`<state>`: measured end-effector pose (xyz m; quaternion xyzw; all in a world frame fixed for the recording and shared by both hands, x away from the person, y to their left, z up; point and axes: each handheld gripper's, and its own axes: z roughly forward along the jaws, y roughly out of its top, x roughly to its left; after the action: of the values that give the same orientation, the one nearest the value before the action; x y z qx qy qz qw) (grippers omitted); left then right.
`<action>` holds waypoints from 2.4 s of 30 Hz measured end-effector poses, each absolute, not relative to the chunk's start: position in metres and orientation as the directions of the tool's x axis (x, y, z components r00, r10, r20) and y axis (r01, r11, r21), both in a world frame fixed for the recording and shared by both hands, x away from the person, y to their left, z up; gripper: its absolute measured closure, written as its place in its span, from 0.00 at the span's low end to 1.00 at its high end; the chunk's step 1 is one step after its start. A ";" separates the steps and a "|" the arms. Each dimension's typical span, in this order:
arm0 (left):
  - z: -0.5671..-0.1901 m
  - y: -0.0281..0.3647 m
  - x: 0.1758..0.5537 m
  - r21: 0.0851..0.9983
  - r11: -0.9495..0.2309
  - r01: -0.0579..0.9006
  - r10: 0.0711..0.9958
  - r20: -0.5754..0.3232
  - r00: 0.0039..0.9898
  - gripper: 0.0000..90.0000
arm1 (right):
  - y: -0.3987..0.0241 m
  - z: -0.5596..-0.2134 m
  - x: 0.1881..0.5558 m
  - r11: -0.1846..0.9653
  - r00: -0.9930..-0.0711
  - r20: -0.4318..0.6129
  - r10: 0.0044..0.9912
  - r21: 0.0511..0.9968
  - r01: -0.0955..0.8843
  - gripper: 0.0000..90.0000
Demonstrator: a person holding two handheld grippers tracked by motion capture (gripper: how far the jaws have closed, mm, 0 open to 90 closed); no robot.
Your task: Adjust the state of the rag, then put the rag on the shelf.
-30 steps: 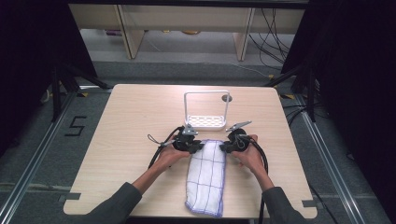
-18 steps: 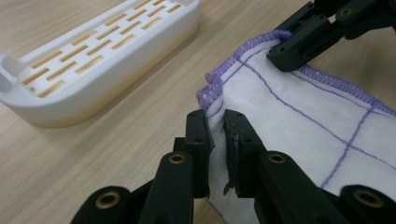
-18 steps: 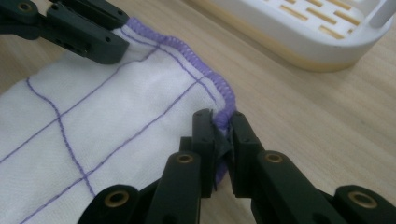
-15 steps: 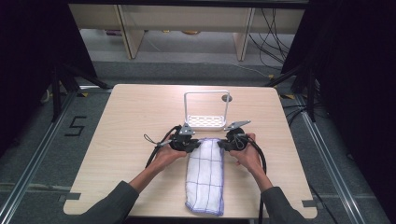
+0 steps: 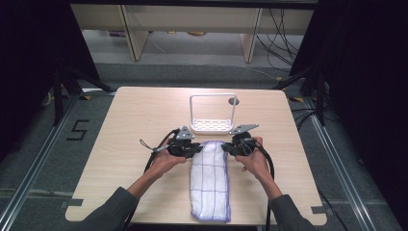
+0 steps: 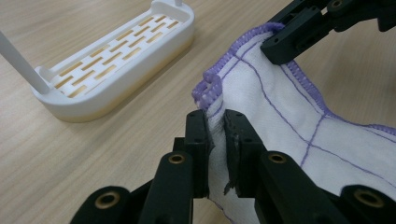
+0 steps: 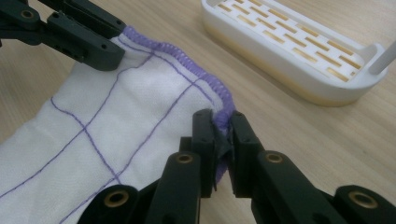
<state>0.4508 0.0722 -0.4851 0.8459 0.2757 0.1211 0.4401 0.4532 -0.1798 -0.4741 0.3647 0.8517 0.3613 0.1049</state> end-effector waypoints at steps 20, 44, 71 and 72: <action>-0.450 0.080 0.437 0.850 -0.417 0.324 0.560 -0.041 0.827 0.88 | -0.178 -0.449 0.444 0.469 -0.739 0.054 0.672 0.741 0.481 0.93; -0.383 0.093 0.404 0.895 -0.389 0.219 0.525 0.020 0.851 0.88 | -0.175 -0.378 0.409 0.444 -0.778 -0.009 0.628 0.825 0.349 0.93; -0.276 0.089 0.463 0.934 -0.304 0.187 0.624 0.048 0.780 0.88 | -0.177 -0.259 0.458 0.371 -0.722 -0.075 0.688 0.891 0.261 0.94; -0.274 0.088 0.466 0.934 -0.306 0.186 0.627 0.051 0.777 0.88 | -0.177 -0.258 0.461 0.370 -0.716 -0.084 0.693 0.894 0.254 0.94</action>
<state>0.4658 0.0883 -0.2738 0.7807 0.2604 0.2086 0.5284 0.4607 -0.1773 -0.2576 0.2977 0.7949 0.4757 0.2308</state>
